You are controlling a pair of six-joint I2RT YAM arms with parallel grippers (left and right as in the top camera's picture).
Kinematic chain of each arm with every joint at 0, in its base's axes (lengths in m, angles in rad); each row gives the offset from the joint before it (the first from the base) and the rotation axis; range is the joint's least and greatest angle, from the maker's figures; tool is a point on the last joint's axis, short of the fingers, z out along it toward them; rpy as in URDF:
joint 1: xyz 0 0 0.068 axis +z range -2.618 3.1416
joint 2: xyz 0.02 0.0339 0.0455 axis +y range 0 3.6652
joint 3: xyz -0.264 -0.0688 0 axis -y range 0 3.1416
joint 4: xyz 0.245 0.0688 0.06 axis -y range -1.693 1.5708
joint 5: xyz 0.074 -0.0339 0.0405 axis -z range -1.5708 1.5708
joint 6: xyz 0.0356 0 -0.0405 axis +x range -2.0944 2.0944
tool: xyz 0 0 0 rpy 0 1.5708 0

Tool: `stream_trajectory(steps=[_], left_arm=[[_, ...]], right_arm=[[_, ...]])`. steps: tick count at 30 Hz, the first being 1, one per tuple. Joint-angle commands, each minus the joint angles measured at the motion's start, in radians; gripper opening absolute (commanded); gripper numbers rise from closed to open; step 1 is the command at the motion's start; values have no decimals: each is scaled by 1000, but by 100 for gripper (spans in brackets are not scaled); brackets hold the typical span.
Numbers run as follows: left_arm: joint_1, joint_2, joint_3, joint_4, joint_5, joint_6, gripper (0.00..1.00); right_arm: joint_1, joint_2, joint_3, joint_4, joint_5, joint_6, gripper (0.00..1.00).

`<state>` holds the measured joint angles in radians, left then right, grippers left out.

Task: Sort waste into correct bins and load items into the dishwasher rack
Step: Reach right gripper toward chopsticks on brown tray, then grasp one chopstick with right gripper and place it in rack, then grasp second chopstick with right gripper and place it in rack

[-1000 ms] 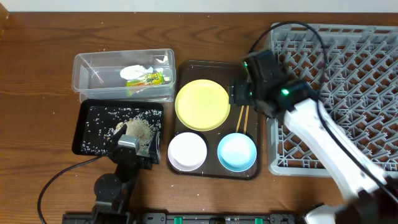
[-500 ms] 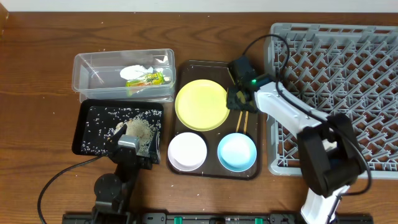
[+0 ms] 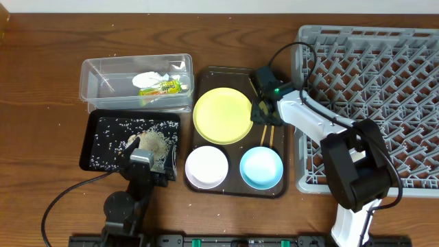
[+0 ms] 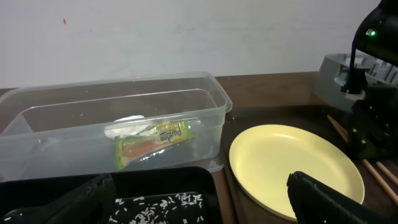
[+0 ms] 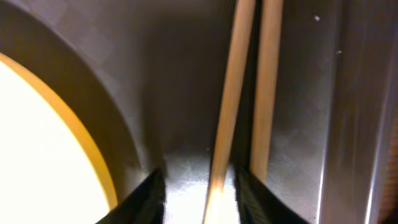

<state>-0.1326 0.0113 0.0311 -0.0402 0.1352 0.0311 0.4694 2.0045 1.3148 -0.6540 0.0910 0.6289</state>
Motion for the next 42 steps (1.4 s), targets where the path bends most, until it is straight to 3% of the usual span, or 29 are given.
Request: stream_trajectory(steps=[1,11,27,33,38,40,42], left_arm=[[4,-6,-27,-14,11,13,91],[4,-6,-27,-14,11,13,91],[4,-6,-27,-14,11,13,91],[4,-6,-27,-14,11,13,91],[4,-6,-27,-14,11,13,91],[4,-6,-27,-14,11,13,91],[4,-6,-27,-14,11,13,91]], right_arm=[[-6,24,11,-4,43,52,25],[-6,21,14,-23,32,51,1],[-163,-487,20,-93,45,-245,1],[-286,-453,14,-172,51,-366,1],[-298,-355,14,-222,51,-428,2],[-296,-327,14,-219,50,-428,6],[-287,-321,14,-214,24,-428,19]])
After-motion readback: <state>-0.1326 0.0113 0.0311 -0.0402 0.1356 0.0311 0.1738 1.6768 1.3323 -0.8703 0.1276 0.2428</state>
